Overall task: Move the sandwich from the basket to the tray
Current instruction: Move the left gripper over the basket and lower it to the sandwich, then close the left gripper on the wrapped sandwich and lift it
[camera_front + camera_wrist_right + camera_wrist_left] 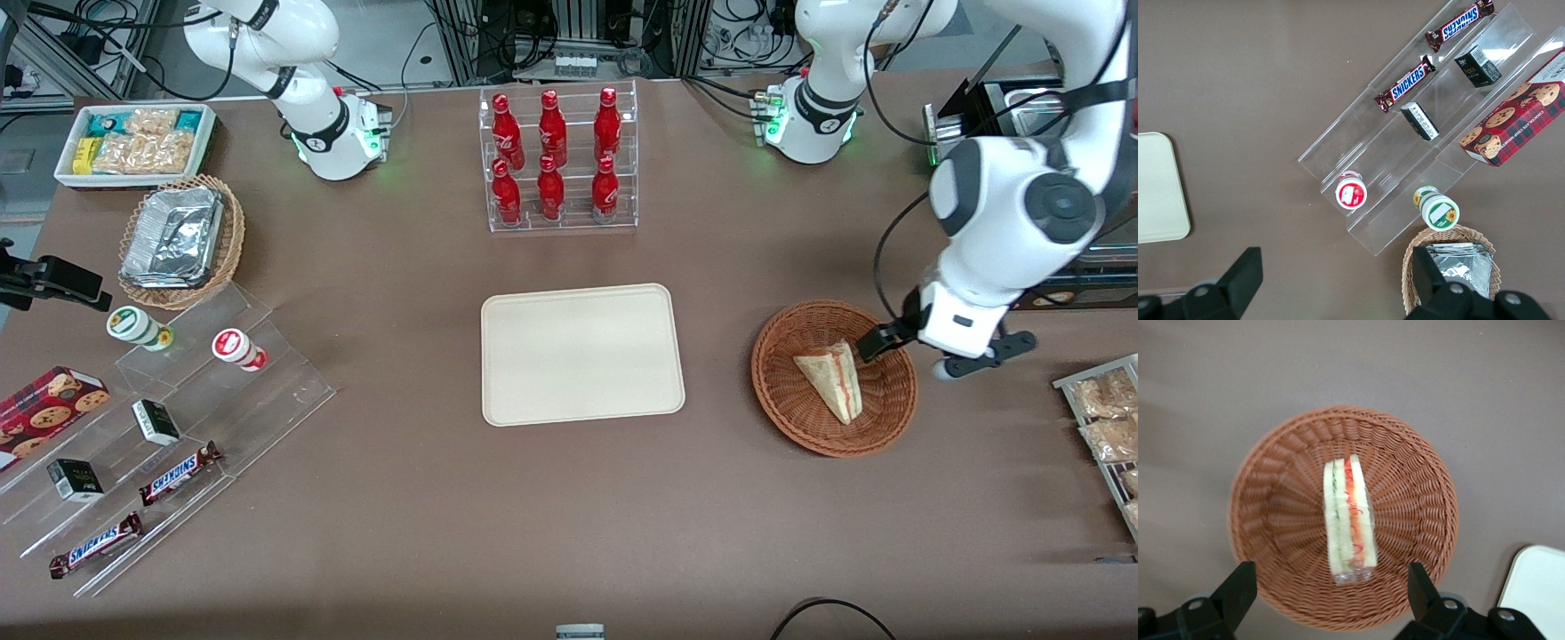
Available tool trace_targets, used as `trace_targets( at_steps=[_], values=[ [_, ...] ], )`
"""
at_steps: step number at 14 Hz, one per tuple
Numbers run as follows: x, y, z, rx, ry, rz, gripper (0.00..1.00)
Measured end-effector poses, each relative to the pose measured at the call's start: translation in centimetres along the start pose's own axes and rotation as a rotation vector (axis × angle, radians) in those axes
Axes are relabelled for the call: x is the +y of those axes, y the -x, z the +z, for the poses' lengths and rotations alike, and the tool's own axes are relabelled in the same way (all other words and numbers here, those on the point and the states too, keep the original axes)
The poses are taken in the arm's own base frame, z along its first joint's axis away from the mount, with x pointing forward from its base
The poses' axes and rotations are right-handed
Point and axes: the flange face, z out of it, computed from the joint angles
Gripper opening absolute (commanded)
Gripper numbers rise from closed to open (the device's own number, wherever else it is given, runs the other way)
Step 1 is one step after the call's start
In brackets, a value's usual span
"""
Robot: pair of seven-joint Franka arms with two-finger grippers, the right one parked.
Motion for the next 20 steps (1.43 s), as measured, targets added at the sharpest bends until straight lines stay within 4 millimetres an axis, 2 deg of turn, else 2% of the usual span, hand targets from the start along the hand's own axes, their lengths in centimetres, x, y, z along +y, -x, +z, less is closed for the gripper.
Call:
trace_targets(
  at_steps=[4, 13, 14, 16, 17, 20],
  values=[
    [-0.1, 1.9, 3.9, -0.011, -0.001, -0.032, 1.0],
    [0.1, 1.9, 12.3, -0.042, 0.004, -0.039, 0.99],
    [0.1, 1.9, 12.9, -0.043, 0.006, -0.04, 0.85],
    [0.1, 2.0, 13.5, -0.048, 0.004, -0.039, 0.05],
    [0.2, 2.0, 13.5, -0.048, 0.005, -0.037, 0.0],
    [0.9, 2.1, 13.1, -0.042, 0.008, -0.024, 0.0]
  ],
)
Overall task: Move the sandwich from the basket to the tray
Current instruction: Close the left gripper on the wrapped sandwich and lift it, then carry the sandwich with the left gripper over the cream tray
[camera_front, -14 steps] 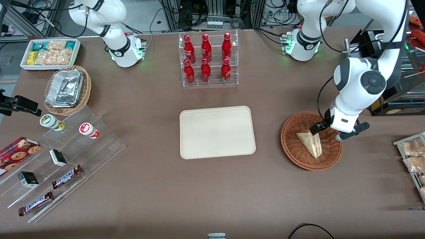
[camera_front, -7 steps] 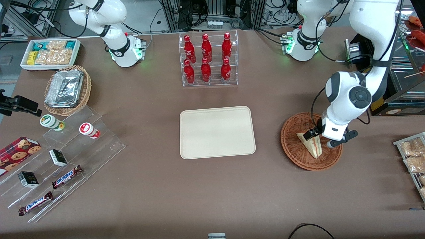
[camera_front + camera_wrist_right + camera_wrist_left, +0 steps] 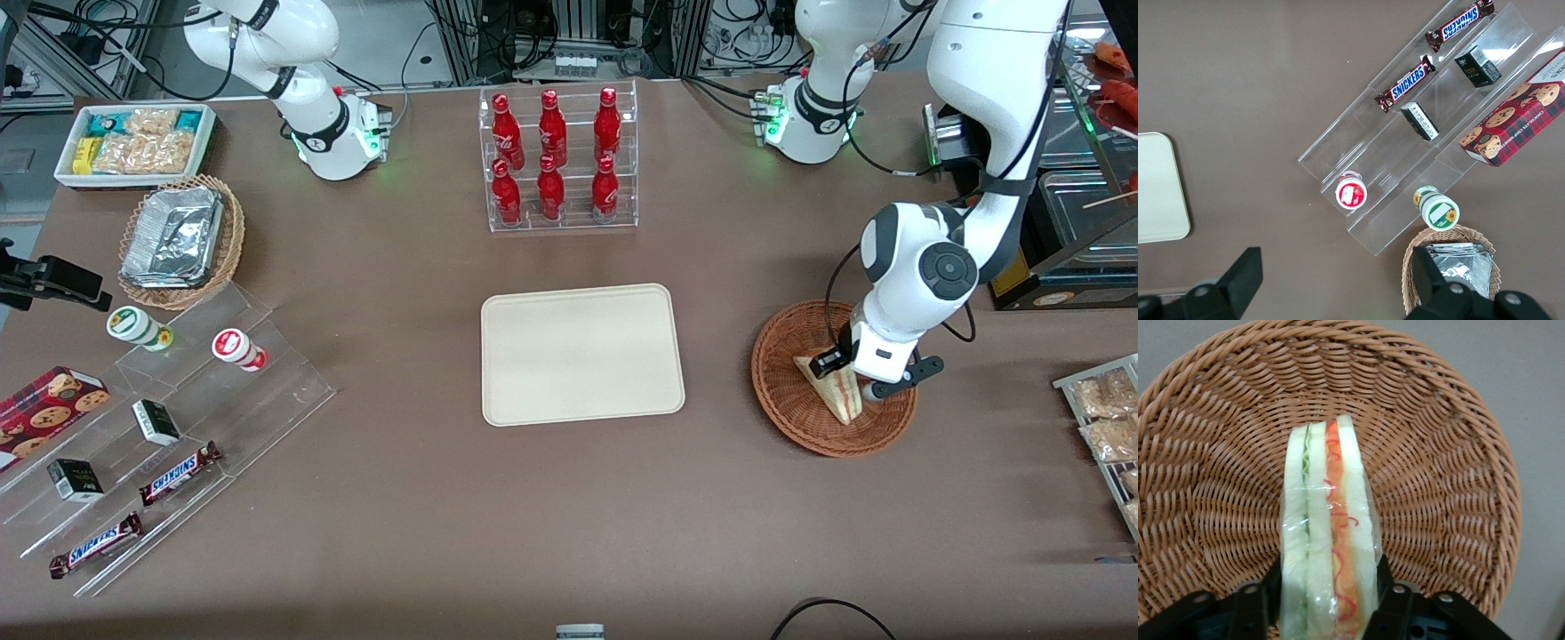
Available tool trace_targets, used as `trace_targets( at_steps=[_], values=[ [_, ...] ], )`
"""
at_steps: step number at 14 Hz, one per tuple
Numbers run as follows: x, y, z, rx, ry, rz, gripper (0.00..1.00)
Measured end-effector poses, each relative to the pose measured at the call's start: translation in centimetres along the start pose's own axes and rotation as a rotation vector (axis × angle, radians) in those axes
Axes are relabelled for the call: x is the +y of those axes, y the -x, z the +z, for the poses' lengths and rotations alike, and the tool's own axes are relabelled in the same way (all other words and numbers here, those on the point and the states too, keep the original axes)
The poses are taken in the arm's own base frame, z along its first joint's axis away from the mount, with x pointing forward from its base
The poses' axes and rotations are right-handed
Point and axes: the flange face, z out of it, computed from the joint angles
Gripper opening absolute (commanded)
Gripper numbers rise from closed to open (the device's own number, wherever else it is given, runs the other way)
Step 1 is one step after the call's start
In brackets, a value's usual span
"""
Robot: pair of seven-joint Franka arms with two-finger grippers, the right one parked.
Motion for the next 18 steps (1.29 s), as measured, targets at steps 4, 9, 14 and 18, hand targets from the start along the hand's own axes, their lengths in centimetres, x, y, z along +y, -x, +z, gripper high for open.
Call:
trace_targets(
  at_steps=[4, 9, 14, 18],
  values=[
    [0.1, 0.2, -2.3, -0.018, -0.045, 0.035, 0.0],
    [4.1, 1.1, -10.9, -0.014, -0.089, 0.124, 0.0],
    [14.5, 4.5, -17.4, 0.049, -0.016, 0.284, 0.0],
    [24.3, 10.4, -16.0, 0.026, 0.032, 0.37, 0.0]
  ],
)
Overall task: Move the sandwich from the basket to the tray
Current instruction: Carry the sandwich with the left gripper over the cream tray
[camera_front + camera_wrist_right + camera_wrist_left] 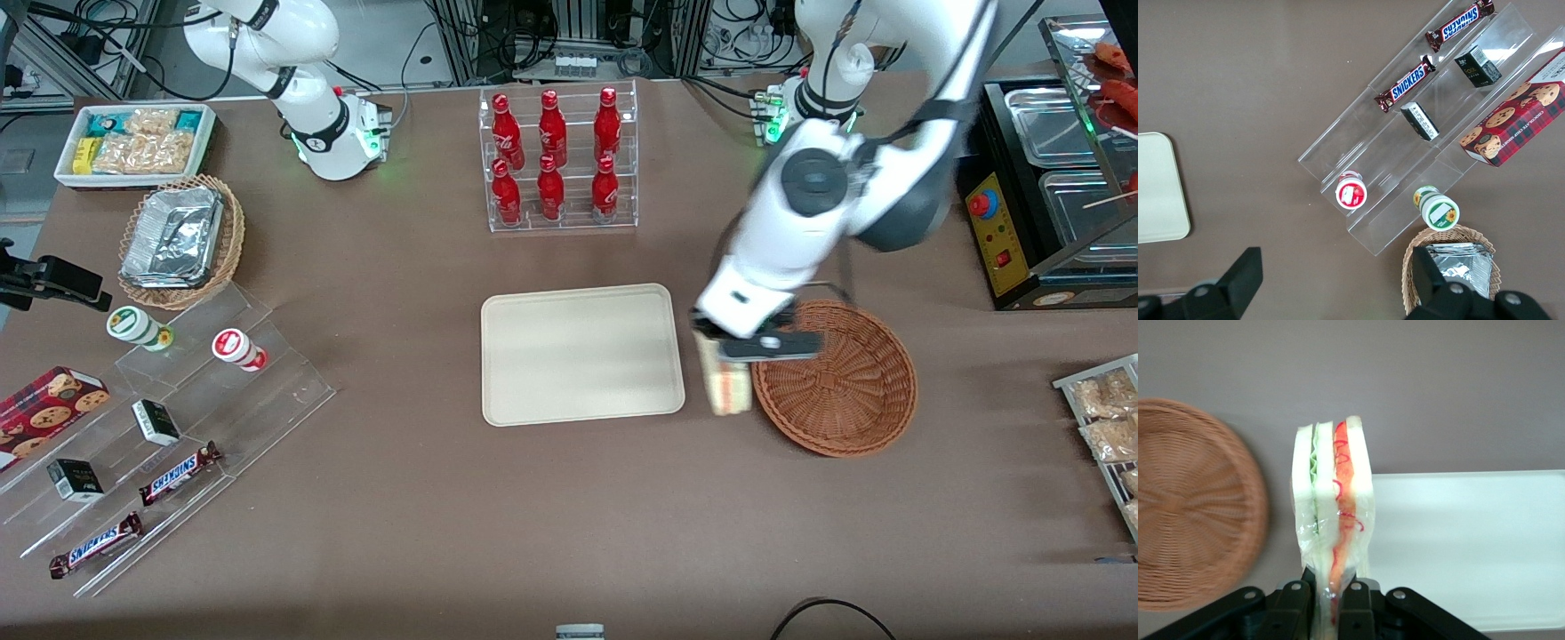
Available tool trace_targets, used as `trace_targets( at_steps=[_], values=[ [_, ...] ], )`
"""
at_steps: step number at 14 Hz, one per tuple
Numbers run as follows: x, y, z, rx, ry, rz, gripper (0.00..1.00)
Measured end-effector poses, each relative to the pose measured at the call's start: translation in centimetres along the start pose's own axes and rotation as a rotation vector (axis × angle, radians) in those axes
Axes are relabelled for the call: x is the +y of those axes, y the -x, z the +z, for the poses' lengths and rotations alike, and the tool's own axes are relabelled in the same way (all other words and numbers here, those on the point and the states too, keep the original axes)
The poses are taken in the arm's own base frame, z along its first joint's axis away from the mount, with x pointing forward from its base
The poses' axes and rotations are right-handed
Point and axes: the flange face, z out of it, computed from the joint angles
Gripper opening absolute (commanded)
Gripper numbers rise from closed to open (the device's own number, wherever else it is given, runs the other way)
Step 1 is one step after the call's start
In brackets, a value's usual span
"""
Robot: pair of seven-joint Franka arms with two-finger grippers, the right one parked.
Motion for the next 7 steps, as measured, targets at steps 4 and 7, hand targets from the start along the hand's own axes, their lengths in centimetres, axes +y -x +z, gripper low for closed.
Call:
trace_targets(
  at_steps=[4, 7],
  values=[
    [8.6, 2.4, 5.0, -0.059, 0.022, 0.048, 0.0],
    [12.1, 4.2, 9.6, -0.09, 0.035, 0.083, 0.0]
  ],
)
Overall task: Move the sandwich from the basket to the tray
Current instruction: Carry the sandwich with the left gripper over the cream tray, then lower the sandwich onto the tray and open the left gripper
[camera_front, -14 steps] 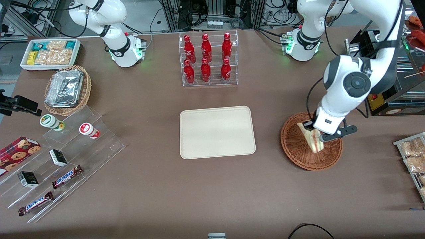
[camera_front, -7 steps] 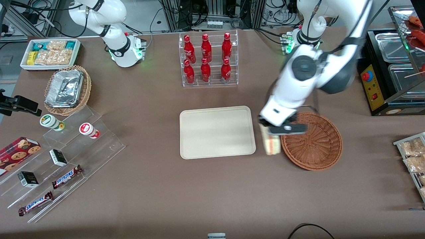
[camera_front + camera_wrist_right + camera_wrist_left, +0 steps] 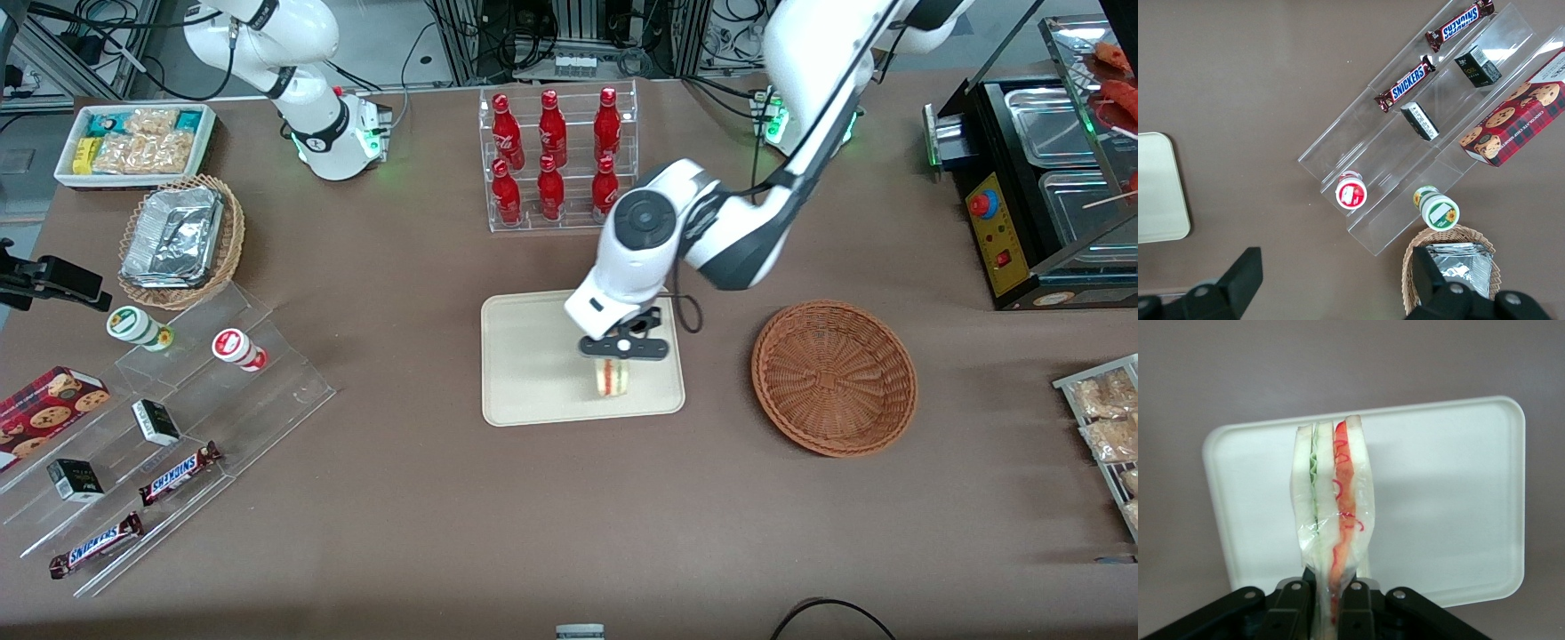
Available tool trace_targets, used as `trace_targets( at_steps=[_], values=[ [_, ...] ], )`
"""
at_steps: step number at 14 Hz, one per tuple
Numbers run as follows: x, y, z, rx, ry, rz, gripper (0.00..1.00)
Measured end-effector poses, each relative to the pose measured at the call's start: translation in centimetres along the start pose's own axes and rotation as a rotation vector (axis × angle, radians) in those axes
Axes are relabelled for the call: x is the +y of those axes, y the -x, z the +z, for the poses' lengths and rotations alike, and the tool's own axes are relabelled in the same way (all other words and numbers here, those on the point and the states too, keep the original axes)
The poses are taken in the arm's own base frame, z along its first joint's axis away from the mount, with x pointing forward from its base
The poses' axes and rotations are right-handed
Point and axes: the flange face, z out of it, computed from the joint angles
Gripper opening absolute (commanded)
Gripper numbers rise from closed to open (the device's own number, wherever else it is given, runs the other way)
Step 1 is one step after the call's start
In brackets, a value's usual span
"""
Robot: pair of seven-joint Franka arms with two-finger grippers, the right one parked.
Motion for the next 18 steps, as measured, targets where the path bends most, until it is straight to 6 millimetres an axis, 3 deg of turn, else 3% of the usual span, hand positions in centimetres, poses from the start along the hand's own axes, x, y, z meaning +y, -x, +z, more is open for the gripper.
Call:
trace_targets(
  at_steps=[3, 5, 10, 11, 13, 14, 15, 18],
  values=[
    [2.7, 1.4, 4.6, -0.011, 0.022, 0.017, 0.0],
    [3.2, 2.0, 6.6, -0.028, 0.017, 0.003, 0.0],
    [3.5, 2.6, 8.3, -0.05, 0.002, -0.084, 0.0],
    [3.7, 2.8, 8.5, -0.052, 0.0, -0.098, 0.19],
    [4.2, 3.4, 8.9, -0.052, -0.011, -0.116, 0.25],
    [4.3, 3.7, 9.3, -0.044, -0.026, -0.11, 0.53],
    [4.3, 3.8, 9.7, -0.038, -0.039, -0.105, 1.0],
    [4.3, 3.8, 10.0, -0.028, -0.051, -0.092, 1.0]
  ],
)
